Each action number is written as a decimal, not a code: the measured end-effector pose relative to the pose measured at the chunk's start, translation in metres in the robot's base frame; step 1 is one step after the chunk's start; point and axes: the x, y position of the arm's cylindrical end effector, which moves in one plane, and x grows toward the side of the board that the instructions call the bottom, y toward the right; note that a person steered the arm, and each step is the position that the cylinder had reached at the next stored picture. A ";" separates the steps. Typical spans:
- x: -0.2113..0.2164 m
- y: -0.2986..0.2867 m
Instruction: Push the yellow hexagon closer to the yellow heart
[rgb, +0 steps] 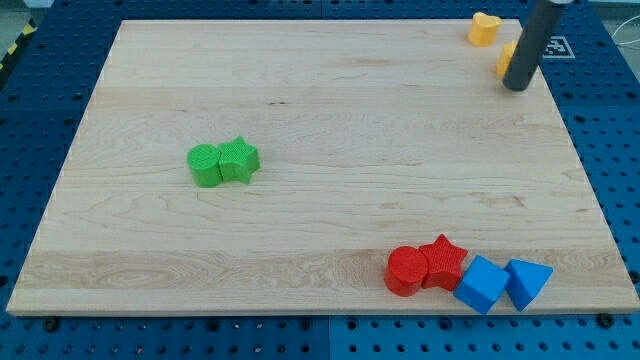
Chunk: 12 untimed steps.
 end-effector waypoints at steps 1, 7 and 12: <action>0.012 0.014; -0.056 0.002; -0.013 0.002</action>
